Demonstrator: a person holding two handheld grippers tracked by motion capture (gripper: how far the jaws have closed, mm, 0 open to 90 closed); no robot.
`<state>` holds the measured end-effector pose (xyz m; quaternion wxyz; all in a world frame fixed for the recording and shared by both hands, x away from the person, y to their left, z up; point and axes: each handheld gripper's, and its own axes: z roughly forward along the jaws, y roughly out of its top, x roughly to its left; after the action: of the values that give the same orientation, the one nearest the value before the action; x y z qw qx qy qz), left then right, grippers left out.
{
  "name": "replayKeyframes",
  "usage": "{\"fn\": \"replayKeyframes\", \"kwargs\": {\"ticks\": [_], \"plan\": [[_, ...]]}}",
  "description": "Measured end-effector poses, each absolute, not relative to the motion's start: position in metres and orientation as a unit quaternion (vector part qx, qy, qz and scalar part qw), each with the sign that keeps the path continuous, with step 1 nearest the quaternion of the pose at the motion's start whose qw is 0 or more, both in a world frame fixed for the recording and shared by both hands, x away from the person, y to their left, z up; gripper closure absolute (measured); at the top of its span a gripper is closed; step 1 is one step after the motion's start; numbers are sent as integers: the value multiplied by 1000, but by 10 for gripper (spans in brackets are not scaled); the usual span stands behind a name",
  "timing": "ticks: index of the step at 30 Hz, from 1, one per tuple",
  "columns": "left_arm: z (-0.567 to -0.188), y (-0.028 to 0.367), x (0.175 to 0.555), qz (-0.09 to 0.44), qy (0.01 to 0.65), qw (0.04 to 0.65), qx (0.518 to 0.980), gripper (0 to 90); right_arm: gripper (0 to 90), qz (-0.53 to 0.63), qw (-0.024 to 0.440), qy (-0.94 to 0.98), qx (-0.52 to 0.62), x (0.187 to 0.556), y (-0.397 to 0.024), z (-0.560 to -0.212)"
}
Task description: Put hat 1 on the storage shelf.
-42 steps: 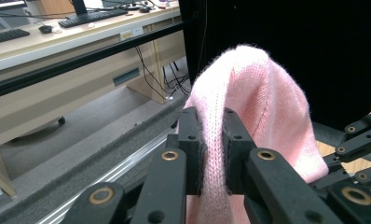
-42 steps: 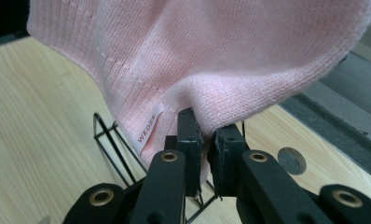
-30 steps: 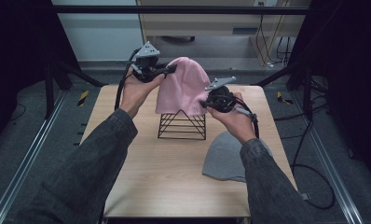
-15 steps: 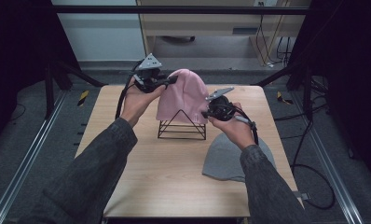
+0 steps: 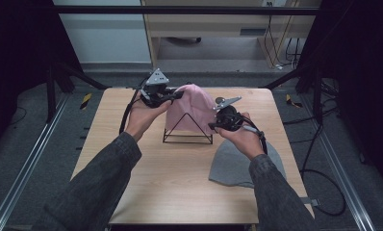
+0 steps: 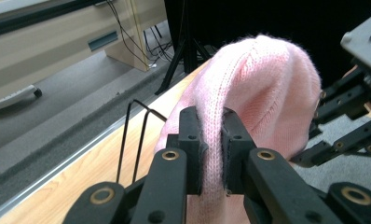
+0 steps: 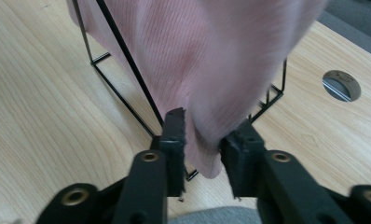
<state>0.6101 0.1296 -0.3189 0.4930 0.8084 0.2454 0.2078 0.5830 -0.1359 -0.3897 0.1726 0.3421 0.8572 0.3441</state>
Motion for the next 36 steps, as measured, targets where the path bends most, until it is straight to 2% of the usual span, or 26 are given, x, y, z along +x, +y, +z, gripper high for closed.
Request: {"fn": "replayKeyframes", "kwargs": {"ticks": [4, 11, 25, 31, 36], "plan": [[-324, 129, 610, 206, 250, 487, 811, 810, 574, 341, 180, 854, 349, 577, -141, -387], [-329, 128, 604, 197, 241, 473, 824, 813, 501, 337, 191, 852, 352, 570, -149, -382], [-344, 128, 600, 189, 256, 439, 840, 813, 512, 333, 198, 849, 360, 560, -159, -380], [-354, 130, 597, 186, 262, 410, 853, 814, 519, 321, 205, 845, 375, 556, -180, -380], [-363, 135, 598, 172, 278, 415, 849, 811, 521, 315, 207, 841, 388, 555, -193, -383]]}}
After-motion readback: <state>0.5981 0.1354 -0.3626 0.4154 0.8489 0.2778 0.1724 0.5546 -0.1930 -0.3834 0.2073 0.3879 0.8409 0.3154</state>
